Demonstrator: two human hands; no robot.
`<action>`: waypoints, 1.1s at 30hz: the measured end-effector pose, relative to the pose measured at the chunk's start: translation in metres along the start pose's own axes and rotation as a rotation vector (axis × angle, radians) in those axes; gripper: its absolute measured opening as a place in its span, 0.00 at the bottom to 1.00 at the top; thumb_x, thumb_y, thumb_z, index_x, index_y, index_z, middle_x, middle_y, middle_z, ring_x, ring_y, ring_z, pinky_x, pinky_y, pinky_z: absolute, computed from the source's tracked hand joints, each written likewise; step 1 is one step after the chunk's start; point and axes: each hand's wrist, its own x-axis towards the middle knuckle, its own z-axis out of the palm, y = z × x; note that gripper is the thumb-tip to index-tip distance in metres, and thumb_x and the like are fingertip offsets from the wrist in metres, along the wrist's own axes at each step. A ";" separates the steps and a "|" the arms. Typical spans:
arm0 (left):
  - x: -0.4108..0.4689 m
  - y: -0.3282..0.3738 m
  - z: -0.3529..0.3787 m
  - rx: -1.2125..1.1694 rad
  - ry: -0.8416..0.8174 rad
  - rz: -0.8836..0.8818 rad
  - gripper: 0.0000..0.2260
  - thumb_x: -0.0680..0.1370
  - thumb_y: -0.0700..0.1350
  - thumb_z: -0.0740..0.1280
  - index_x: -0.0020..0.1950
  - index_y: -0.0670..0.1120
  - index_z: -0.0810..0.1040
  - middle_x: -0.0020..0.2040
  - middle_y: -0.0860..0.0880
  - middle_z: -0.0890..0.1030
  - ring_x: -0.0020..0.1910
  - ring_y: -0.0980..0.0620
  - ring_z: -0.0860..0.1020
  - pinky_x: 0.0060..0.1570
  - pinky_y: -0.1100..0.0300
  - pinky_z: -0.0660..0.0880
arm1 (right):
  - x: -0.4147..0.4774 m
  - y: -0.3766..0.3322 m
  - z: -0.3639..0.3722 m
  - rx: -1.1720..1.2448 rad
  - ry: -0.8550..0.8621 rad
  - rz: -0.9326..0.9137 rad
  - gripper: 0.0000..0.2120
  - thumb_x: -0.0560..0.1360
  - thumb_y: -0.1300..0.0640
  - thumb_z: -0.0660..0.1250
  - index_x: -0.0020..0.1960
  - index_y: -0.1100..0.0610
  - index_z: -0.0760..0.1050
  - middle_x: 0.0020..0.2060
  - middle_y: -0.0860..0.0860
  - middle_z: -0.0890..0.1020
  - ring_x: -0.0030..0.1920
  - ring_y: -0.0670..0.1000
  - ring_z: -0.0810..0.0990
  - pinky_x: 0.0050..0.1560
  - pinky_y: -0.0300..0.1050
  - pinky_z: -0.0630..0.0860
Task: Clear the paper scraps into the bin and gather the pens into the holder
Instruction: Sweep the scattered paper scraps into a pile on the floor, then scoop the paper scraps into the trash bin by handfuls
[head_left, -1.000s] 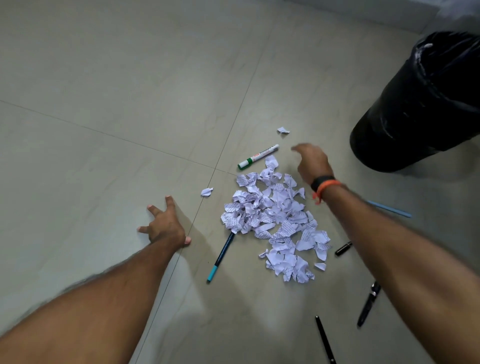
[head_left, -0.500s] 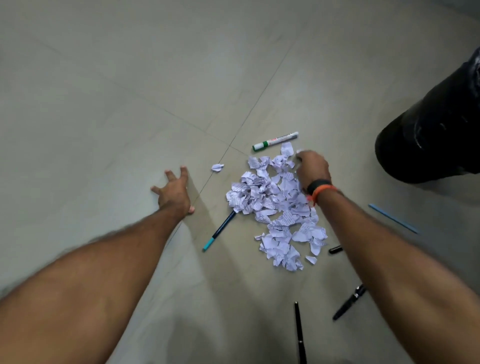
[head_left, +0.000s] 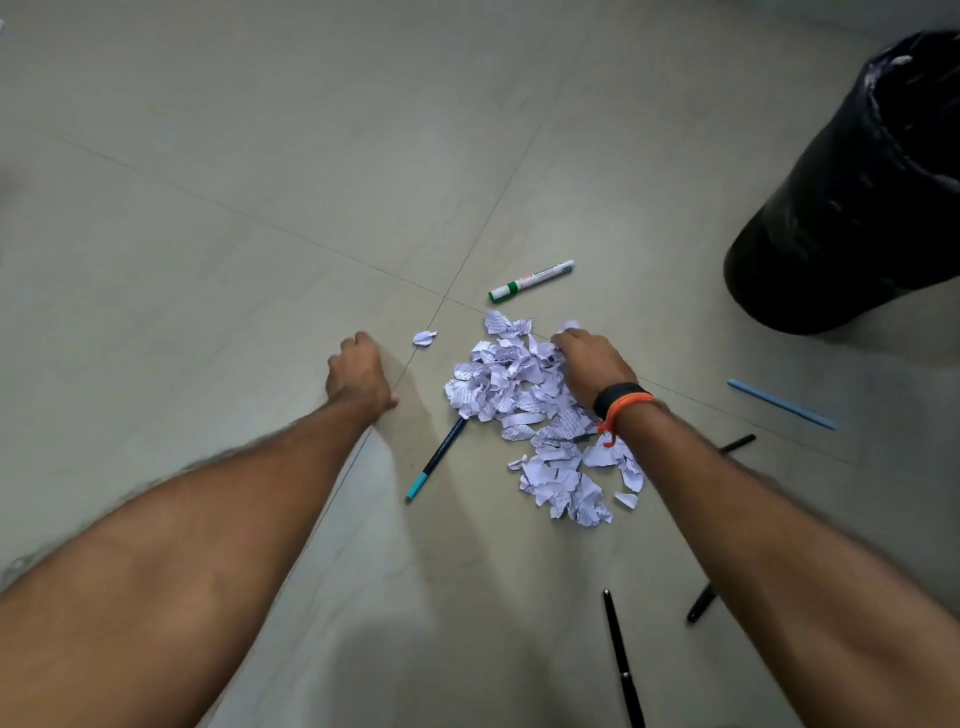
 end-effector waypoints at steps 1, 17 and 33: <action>0.000 0.008 0.000 -0.044 0.029 0.013 0.42 0.64 0.46 0.81 0.70 0.41 0.61 0.67 0.40 0.66 0.66 0.37 0.70 0.59 0.48 0.72 | -0.008 0.001 0.001 0.021 0.024 0.011 0.25 0.74 0.71 0.56 0.69 0.58 0.68 0.67 0.58 0.73 0.64 0.62 0.73 0.63 0.55 0.72; -0.009 0.095 0.007 -0.197 -0.296 0.455 0.55 0.58 0.47 0.84 0.77 0.46 0.55 0.73 0.41 0.65 0.70 0.41 0.68 0.68 0.50 0.68 | -0.078 0.025 -0.016 0.191 -0.051 0.281 0.28 0.74 0.69 0.60 0.71 0.49 0.66 0.61 0.59 0.70 0.61 0.63 0.73 0.63 0.53 0.72; -0.045 0.124 0.029 0.007 -0.048 0.599 0.11 0.72 0.43 0.73 0.54 0.50 0.82 0.53 0.47 0.83 0.53 0.44 0.80 0.49 0.55 0.76 | -0.104 0.009 0.002 0.096 -0.024 0.191 0.18 0.74 0.67 0.61 0.61 0.54 0.75 0.56 0.57 0.76 0.55 0.61 0.77 0.54 0.51 0.77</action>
